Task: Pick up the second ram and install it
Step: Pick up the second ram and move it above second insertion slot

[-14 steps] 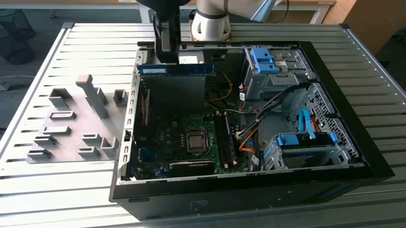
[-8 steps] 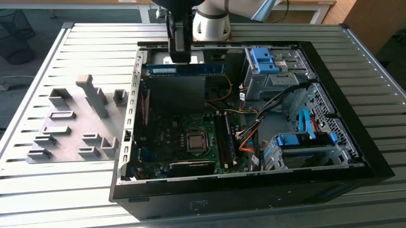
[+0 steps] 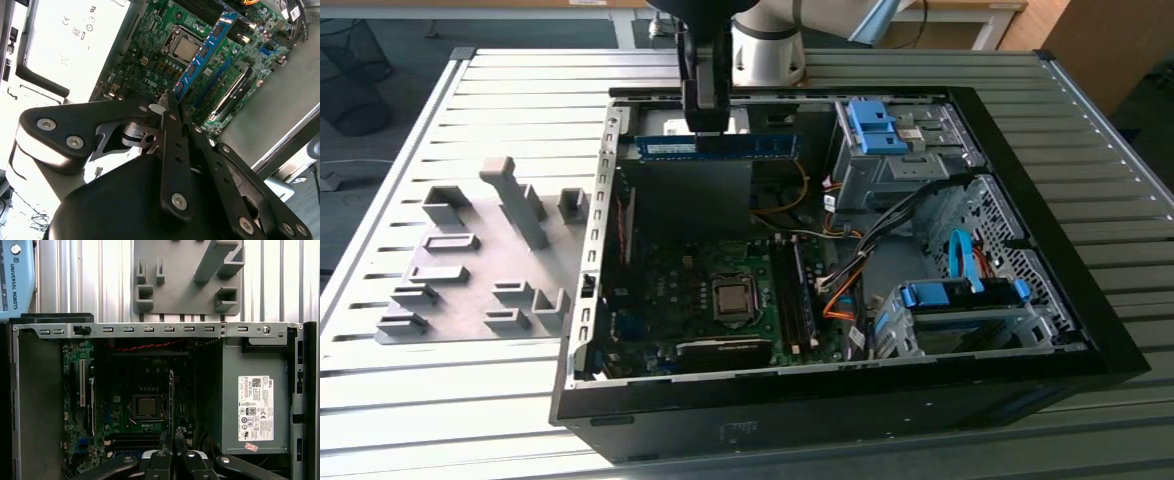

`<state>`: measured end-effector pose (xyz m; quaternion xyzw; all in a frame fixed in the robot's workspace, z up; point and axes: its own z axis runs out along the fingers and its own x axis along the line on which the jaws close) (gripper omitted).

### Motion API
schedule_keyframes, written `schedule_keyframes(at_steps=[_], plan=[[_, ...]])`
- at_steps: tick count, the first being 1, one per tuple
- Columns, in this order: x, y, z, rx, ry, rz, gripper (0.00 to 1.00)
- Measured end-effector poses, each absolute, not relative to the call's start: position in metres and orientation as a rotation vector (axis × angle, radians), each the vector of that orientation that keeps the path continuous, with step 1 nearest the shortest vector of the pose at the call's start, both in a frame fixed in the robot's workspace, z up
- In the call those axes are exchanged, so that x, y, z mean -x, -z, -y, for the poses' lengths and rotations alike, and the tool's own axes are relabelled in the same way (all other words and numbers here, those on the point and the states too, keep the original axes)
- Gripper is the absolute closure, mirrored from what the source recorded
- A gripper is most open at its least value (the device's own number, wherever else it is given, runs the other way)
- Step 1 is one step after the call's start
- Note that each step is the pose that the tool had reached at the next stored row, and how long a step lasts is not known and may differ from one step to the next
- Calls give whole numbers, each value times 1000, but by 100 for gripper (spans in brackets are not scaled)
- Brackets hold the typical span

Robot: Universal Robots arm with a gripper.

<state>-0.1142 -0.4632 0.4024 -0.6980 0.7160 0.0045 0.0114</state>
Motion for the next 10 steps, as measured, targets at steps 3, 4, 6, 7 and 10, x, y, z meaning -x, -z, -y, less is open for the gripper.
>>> schedule_keyframes(at_steps=[3, 4, 6, 7, 10], plan=[[112, -402, 463, 2177, -14, -2233, 86], [112, -402, 463, 2177, -14, -2233, 86], [112, -402, 463, 2177, -14, -2233, 86], [111, -402, 463, 2177, -14, -2233, 86], [107, -402, 463, 2177, -14, -2233, 86]])
